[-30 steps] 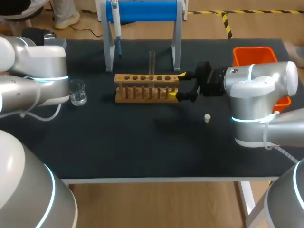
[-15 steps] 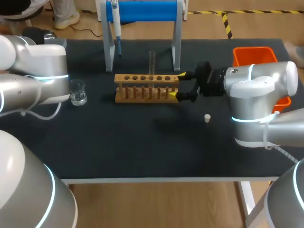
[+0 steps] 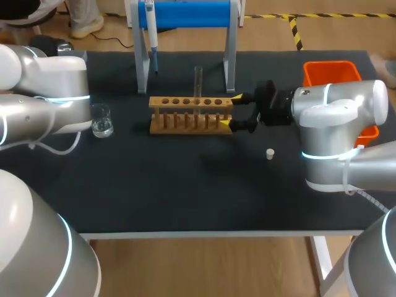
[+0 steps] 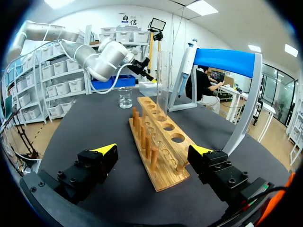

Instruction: Invert the test tube, pick up the pipette, mount the tip to pipette, aspirate from beaker and dispense into the tube, eject the tip, return the pipette, and cap with the stopper.

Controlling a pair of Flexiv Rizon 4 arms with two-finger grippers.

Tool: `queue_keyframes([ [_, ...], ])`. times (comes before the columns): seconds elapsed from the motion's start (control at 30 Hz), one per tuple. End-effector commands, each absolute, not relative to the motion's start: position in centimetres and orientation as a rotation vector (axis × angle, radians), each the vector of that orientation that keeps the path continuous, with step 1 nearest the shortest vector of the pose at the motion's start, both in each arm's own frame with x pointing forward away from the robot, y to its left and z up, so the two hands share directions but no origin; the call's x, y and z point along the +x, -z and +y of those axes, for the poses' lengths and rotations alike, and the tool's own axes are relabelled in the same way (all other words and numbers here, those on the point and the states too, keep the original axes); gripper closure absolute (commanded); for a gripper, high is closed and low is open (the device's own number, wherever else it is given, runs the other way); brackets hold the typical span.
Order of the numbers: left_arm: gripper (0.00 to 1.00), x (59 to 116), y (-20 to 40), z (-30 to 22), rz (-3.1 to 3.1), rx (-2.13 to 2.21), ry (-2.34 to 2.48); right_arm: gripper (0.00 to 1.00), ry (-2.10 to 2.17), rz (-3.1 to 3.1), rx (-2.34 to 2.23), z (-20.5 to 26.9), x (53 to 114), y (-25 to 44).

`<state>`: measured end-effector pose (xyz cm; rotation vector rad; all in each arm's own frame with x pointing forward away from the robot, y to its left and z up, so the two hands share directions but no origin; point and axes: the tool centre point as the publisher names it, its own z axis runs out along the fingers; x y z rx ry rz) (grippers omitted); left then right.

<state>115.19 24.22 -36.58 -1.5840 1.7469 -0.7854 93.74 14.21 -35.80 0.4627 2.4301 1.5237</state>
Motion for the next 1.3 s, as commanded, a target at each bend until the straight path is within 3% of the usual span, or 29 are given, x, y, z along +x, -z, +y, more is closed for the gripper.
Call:
queue_keyframes([
  [0.03,0.6,115.2,36.7,24.3,1.739,-1.594,0.793,0.0,-1.525,2.429,0.462,14.1,93.7,35.8],
  [0.27,0.61,115.0,36.8,24.3,1.729,-1.603,0.799,0.0,-1.525,2.429,0.462,14.1,93.7,35.8],
  [0.43,0.77,114.9,36.8,24.3,1.727,-1.604,0.801,0.0,-1.525,2.429,0.462,14.1,93.7,35.8],
  [0.5,0.88,114.9,36.8,24.3,1.727,-1.604,0.801,0.0,-1.525,2.429,0.462,14.1,93.7,35.8],
  [0.63,0.89,114.9,36.8,24.3,1.729,-1.607,0.8,0.0,-1.525,2.429,0.462,14.1,93.7,35.8],
  [0.77,1.0,114.8,36.9,24.3,1.731,-1.61,0.8,0.0,-1.525,2.429,0.462,14.1,93.7,35.8],
  [1.3,1.0,114.6,35.4,24.3,1.725,-1.59,0.792,0.0,-1.525,2.429,0.462,14.1,93.7,35.8],
])
